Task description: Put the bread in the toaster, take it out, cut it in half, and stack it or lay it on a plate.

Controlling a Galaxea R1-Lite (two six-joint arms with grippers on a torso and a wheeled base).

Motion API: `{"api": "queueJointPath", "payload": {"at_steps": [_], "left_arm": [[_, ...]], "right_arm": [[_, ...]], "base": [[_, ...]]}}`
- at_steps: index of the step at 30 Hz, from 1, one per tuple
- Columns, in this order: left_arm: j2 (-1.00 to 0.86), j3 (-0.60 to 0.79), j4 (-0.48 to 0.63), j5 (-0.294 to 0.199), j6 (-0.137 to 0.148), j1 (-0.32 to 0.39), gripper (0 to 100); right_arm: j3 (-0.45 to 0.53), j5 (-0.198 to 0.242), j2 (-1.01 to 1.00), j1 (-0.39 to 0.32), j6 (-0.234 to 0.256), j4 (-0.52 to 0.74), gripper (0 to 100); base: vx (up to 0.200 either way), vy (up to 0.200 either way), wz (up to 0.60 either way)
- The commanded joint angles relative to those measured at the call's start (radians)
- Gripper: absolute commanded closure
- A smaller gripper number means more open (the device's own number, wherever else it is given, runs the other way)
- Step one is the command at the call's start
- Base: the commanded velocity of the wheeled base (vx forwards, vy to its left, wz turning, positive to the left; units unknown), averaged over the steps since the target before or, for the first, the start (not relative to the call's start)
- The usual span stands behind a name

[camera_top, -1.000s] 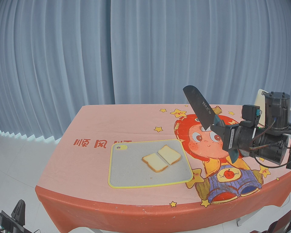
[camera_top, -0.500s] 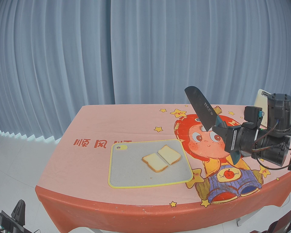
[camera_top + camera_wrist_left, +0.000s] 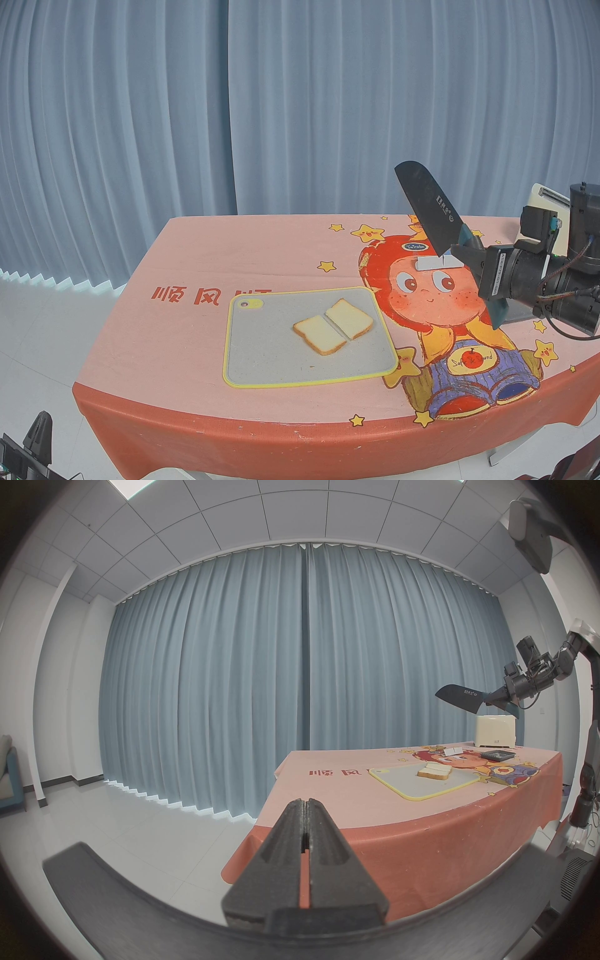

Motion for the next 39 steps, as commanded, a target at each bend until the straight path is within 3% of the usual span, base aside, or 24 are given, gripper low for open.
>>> {"api": "queueJointPath", "payload": {"at_steps": [1, 9, 14, 26, 39], "left_arm": [[-0.012, 0.018, -0.001, 0.0, 0.0, 0.0, 100], [-0.012, 0.018, -0.001, 0.0, 0.0, 0.0, 100], [-0.012, 0.018, -0.001, 0.0, 0.0, 0.0, 100], [-0.012, 0.018, -0.001, 0.0, 0.0, 0.0, 100], [-0.012, 0.018, -0.001, 0.0, 0.0, 0.0, 100]], "right_arm": [[0.035, -0.013, -0.038, -0.001, -0.002, 0.003, 100], [0.063, -0.018, -0.044, 0.002, -0.009, 0.001, 100], [0.064, -0.042, -0.041, 0.002, -0.011, 0.001, 100], [0.064, -0.042, -0.046, -0.003, -0.012, -0.01, 100], [0.055, -0.038, -0.047, -0.069, -0.04, -0.014, 100]], "base": [[0.0, 0.0, 0.0], [0.0, 0.0, 0.0], [0.0, 0.0, 0.0], [0.0, 0.0, 0.0], [0.0, 0.0, 0.0]]}}
